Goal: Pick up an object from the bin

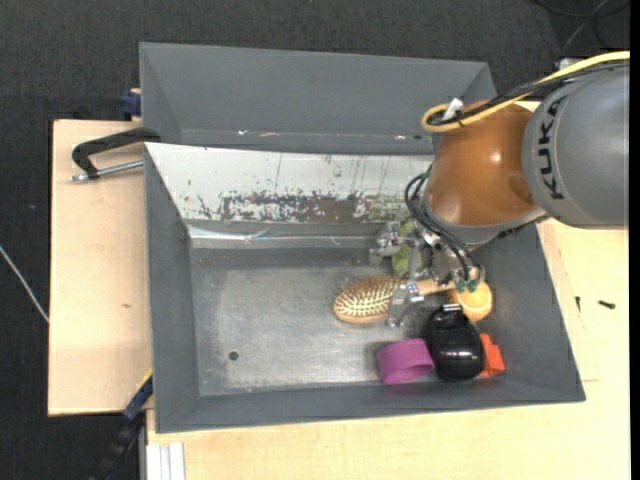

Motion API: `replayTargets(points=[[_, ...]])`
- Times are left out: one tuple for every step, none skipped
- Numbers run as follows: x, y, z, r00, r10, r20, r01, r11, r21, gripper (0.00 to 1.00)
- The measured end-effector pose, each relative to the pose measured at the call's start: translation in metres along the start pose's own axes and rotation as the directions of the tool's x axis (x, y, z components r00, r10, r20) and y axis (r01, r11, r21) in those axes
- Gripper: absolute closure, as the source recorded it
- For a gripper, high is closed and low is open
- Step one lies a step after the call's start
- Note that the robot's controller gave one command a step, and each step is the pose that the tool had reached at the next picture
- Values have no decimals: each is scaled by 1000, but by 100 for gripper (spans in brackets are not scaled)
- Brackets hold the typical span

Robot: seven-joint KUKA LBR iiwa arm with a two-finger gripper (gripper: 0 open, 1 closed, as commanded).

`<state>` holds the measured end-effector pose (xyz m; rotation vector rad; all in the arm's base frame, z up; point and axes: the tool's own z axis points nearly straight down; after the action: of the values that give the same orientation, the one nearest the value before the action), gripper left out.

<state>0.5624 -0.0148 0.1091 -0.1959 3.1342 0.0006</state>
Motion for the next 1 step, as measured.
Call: replayTargets(points=[[13,-41,5,998,60,1,-60,998,0,0]])
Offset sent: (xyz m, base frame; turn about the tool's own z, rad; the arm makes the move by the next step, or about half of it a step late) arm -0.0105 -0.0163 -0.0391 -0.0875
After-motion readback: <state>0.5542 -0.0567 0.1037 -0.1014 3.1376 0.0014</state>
